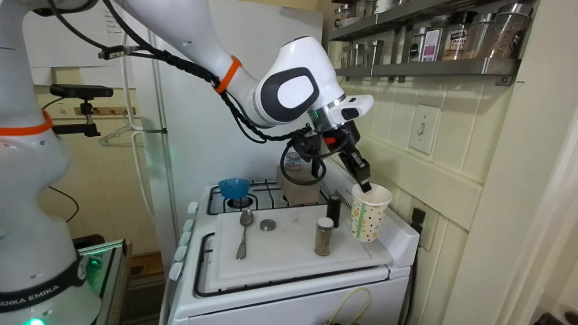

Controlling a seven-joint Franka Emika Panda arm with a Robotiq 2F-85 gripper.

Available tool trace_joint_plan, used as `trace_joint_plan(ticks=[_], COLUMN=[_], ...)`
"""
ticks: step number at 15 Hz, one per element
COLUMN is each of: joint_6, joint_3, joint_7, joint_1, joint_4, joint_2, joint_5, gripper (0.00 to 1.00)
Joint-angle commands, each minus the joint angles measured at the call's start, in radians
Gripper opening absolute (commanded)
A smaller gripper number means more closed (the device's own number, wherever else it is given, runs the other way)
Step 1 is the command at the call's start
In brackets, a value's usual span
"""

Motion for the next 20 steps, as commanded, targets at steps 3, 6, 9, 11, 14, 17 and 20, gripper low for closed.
trace_joint_plan(ticks=[3, 6, 9, 11, 14, 17, 20], joint_6=[-0.001, -0.003, 0.014, 0.027, 0.044, 0.050, 0.039], joint_3=[-0.021, -0.028, -0.034, -0.039, -0.028, -0.027, -0.039], joint_7=[0.009, 0.047, 0.088, 0.134, 0.167, 0.192, 0.243], joint_1=[0.042, 0.063, 0.077, 0.090, 0.104, 0.120, 0.140], joint_4=[0.090, 0.095, 0.084, 0.076, 0.061, 0.051, 0.046], joint_2=[0.108, 0.130, 0.140, 0.141, 0.140, 0.136, 0.134], joint_5=[-0.083, -0.143, -0.197, -0.238, -0.259, -0.272, -0.317], gripper=[0.01, 0.01, 0.01, 0.01, 0.01, 0.01, 0.01])
